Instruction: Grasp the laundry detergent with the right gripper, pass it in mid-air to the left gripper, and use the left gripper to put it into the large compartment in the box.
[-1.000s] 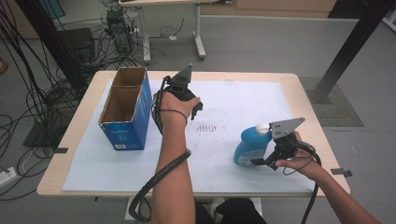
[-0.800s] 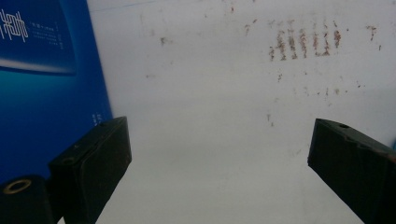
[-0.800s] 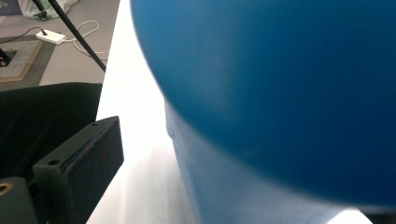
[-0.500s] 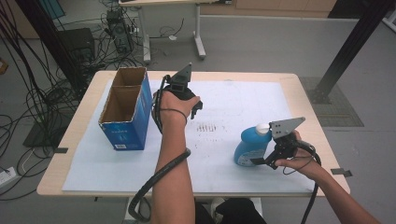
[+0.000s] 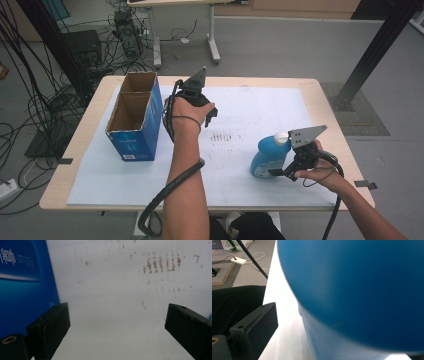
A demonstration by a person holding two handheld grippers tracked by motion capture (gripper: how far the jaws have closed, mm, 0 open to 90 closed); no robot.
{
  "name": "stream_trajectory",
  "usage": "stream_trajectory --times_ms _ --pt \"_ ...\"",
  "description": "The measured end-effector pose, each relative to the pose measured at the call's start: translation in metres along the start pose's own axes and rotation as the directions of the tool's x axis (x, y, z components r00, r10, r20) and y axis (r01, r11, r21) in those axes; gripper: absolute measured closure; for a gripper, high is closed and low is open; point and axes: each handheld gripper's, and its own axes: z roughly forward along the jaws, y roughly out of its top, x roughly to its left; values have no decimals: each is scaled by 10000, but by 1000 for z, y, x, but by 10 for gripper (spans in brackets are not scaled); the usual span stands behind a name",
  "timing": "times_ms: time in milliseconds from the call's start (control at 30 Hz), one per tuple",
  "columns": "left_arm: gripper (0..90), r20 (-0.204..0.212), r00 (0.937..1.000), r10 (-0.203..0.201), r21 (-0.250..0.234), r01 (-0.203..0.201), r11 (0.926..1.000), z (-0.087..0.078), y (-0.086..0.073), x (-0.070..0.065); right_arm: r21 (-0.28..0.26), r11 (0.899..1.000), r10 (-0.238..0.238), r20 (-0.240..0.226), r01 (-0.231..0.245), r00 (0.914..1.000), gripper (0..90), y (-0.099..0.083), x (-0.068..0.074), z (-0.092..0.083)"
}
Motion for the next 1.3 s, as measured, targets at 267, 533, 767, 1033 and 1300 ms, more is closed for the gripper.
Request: stream_trajectory --times_ms 267,533,767,1033,1300 --pt "66 2 10000 -13 10 13 10000 0 0 0 -30 10000 31 22 -31 10000 20 0 0 1" --pt "65 -6 10000 11 12 -11 10000 0 0 0 -28 10000 -15 31 15 10000 20 1 0 1" --pt "66 -18 10000 -2 33 2 10000 1 0 0 -32 10000 -37 36 37 10000 26 1 -1 2" --pt "65 -3 10000 19 39 -19 10000 0 1 -1 -83 9999 -130 129 131 9998 91 1 -3 1" --pt "66 -15 10000 1 12 -1 10000 0 0 1 -5 9995 -328 129 329 9994 203 0 -6 2"
